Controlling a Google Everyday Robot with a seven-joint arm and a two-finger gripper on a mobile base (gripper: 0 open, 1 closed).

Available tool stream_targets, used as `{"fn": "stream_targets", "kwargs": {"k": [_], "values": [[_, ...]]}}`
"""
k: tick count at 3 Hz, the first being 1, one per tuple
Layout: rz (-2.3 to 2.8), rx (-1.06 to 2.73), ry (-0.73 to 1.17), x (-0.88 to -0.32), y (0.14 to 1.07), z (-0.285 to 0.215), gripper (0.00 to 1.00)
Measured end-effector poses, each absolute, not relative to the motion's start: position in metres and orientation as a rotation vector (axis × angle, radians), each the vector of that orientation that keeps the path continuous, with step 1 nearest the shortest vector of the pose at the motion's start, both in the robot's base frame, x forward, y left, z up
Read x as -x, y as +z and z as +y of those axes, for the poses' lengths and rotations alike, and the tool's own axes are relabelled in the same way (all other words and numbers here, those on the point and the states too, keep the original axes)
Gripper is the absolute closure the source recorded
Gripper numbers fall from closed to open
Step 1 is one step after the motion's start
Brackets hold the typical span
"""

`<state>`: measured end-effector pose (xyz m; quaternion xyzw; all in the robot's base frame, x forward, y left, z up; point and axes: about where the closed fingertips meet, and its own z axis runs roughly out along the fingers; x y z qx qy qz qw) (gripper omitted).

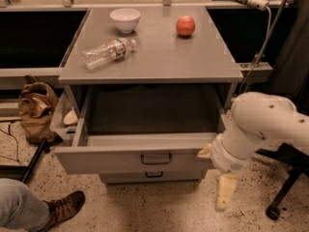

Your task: Close top drawer

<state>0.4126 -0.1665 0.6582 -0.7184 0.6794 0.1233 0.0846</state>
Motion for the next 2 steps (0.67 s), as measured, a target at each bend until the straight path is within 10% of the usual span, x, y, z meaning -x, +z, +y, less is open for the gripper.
{"fn": "stream_targets", "kwargs": {"k": [2], "values": [[1.944,2.142,0.309,-0.4827,0.6706,-0.1249,0.00]]}}
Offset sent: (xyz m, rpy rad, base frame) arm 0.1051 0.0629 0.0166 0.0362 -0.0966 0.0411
